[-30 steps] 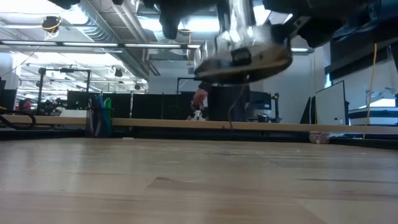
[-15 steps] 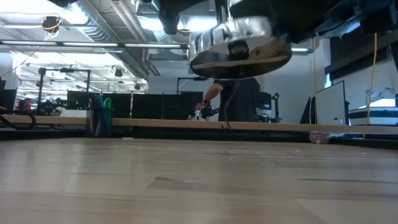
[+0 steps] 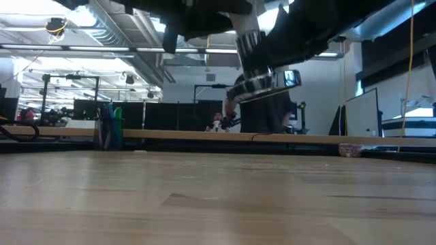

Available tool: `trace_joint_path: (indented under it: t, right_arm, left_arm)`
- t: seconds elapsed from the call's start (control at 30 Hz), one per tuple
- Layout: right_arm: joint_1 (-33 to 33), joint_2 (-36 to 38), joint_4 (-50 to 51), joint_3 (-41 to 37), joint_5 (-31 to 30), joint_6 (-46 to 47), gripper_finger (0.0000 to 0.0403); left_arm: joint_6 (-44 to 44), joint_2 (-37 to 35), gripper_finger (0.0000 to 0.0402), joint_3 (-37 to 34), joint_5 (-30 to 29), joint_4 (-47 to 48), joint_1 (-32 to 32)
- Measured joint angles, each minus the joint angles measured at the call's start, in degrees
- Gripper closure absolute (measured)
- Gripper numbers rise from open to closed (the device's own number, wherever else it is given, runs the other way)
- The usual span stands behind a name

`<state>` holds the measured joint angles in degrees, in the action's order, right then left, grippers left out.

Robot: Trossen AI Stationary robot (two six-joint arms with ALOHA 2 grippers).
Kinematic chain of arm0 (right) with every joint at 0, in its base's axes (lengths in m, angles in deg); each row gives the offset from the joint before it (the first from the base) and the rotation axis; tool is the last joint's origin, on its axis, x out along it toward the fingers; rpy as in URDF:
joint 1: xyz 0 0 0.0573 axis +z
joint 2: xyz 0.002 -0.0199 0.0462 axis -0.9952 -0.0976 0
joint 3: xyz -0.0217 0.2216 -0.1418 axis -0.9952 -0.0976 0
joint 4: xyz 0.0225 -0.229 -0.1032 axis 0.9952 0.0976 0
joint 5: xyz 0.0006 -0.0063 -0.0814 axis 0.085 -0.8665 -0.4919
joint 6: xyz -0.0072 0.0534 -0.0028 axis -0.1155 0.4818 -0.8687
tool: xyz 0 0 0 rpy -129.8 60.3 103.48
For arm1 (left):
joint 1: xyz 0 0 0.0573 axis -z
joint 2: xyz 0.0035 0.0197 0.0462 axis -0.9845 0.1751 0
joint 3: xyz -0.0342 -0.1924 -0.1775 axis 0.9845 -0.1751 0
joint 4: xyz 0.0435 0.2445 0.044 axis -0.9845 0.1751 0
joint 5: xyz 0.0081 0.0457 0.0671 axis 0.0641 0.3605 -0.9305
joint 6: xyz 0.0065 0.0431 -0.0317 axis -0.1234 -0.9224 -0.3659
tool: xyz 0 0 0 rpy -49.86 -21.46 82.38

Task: Screw lightbulb
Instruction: Remove the lightbulb from the lamp

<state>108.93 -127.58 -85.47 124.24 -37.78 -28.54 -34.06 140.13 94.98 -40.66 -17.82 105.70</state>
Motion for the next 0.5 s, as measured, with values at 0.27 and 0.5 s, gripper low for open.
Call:
trace_joint_path:
  t: [0.27, 0.5]
  right_arm:
    - [-0.1, -0.1, 1.6, 1.0, 0.6, 1.7, 0.0205]
    - [0.2, 1.1, 1.3, 1.0, 9.8, -4.0, 0.0110]
  left_arm:
    - [0.6, 0.8, 0.0273, 2.5, -2.4, 3.4, 0.0]
    - [-1.0, 0.7, 0.0273, 2.5, 0.0, 3.6, 0.4]
